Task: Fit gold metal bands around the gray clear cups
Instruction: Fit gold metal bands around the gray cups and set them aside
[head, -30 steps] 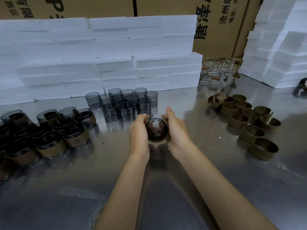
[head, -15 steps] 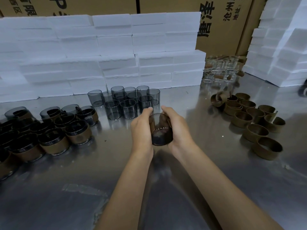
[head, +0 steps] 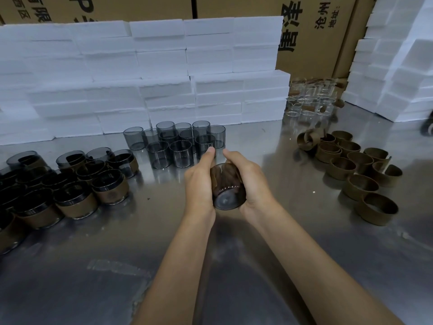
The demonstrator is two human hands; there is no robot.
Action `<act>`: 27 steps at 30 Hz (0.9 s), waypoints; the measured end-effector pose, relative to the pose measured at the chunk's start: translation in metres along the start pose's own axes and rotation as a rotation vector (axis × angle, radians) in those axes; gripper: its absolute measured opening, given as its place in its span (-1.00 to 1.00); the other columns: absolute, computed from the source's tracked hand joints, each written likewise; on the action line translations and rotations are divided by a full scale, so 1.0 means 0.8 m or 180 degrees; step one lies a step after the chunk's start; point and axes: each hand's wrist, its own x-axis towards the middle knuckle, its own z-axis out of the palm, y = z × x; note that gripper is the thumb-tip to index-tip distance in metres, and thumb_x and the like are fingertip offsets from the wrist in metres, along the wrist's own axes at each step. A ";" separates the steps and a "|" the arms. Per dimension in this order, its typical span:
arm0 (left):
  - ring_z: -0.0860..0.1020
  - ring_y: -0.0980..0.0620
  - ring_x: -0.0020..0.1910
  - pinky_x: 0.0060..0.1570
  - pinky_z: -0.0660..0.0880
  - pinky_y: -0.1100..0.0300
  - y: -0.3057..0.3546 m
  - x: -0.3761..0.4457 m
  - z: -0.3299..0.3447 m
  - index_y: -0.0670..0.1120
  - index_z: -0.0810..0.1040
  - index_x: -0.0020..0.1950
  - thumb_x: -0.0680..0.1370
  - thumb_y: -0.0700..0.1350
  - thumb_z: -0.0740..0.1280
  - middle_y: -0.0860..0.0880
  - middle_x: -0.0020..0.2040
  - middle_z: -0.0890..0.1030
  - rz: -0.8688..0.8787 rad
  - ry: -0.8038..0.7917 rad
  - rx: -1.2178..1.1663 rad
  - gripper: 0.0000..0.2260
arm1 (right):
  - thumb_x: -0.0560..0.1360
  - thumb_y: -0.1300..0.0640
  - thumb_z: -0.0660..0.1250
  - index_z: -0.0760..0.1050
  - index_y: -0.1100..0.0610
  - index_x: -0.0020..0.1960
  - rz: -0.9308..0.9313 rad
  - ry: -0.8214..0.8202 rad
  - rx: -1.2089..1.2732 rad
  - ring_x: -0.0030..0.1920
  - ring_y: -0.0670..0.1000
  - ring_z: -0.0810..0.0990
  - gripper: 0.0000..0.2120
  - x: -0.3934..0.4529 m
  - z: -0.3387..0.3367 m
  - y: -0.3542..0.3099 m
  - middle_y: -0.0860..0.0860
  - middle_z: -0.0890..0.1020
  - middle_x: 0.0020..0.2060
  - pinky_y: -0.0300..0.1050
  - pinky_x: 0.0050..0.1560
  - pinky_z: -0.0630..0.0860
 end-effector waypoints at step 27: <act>0.66 0.03 -0.01 0.17 0.53 0.04 0.008 0.019 -0.022 0.01 0.66 -0.32 0.68 0.19 0.16 0.02 -0.19 0.71 0.1616 -0.0195 0.1474 -0.50 | 0.70 -0.19 0.06 0.58 0.21 0.19 0.0823 -0.0520 0.0245 -0.13 0.11 0.71 -0.48 0.008 -0.011 0.001 0.19 0.71 -0.07 0.12 -0.01 0.64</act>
